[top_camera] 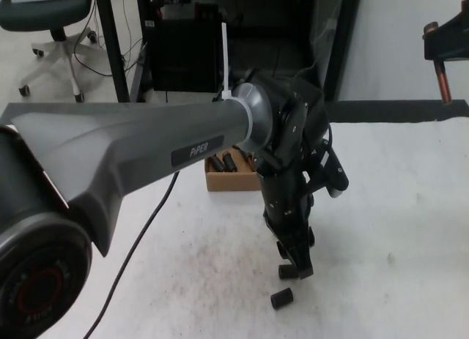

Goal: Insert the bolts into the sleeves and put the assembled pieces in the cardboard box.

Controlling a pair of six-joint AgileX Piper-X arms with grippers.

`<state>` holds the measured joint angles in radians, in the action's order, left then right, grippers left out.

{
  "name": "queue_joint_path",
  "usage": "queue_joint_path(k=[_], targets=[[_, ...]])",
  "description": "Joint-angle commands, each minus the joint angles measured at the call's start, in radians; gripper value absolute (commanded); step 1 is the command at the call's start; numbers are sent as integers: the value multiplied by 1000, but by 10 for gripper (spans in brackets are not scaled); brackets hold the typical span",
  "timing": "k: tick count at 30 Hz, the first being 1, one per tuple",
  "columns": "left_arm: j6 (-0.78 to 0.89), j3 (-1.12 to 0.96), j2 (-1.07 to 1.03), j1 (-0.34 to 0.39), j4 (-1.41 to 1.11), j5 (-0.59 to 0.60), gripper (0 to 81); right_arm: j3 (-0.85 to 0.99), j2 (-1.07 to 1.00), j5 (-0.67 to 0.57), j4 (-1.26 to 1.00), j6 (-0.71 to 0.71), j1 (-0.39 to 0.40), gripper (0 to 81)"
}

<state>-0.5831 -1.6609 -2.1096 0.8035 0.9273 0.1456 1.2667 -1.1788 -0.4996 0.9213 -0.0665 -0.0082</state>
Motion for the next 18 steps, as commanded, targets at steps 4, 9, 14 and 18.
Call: queue_joint_path(k=[4,9,14,18], targets=[[7,-12,-17,-3,21,32,435,3,10,-16,-6,-8,-4,8],[0,-1,-25,-3,33,28,389,3,10,-16,-6,-8,-4,8],[0,-2,-39,-3,28,26,389,3,10,-16,-2,-8,-4,8],[0,-2,-51,-3,30,26,389,3,10,-16,6,-8,-4,8]])
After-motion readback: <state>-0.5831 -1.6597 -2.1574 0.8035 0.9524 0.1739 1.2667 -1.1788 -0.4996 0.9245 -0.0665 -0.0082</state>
